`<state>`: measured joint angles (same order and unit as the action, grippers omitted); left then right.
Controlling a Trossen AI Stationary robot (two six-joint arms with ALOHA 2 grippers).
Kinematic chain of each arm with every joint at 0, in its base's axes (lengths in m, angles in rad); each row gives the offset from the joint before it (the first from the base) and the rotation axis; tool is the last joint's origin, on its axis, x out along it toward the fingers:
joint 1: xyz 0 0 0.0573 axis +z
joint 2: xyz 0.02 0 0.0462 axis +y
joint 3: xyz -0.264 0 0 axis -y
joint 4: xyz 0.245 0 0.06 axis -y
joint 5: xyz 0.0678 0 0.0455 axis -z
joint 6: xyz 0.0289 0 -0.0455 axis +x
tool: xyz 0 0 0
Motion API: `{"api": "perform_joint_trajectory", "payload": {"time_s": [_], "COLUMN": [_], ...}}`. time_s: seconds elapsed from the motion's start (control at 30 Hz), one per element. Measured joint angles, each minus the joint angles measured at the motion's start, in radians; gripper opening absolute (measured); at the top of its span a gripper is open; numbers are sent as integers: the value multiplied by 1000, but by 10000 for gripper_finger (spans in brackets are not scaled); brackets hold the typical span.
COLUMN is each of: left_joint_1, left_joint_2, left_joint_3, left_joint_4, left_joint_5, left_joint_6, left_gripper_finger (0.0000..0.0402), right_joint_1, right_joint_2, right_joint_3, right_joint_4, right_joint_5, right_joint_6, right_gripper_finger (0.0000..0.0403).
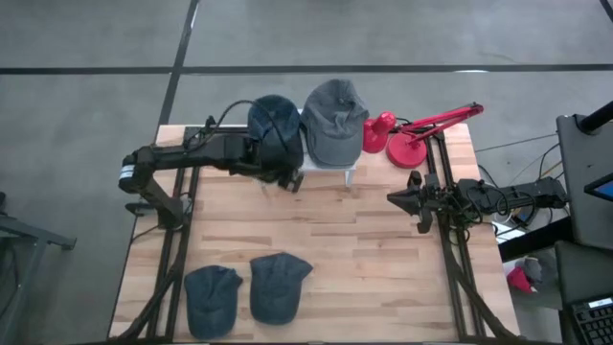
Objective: Pick & Place hat
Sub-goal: Stack the left blue cap on top of the blue cap on the shelf
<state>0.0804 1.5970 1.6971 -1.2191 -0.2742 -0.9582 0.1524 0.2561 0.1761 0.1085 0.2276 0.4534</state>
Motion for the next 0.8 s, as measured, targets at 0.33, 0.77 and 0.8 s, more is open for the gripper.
{"api": "perform_joint_trajectory", "payload": {"time_s": [0.33, 0.77, 0.8], "left_joint_1": [-279, -589, -607], "left_joint_2": [0, 2, 2], "left_joint_3": [-16, -81, -103], "left_joint_4": [-237, -352, -352], "left_joint_5": [58, 112, 131], "left_joint_6": [-496, -1021, -1053], "left_gripper_finger": [197, 197, 197], "right_joint_1": [0, 0, 0], "right_joint_2": [0, 0, 0], "right_joint_3": [0, 0, 0], "right_joint_4": [0, 0, 0], "right_joint_5": [0, 0, 0], "right_joint_6": [0, 0, 0], "right_gripper_finger": [38, 38, 38]}}
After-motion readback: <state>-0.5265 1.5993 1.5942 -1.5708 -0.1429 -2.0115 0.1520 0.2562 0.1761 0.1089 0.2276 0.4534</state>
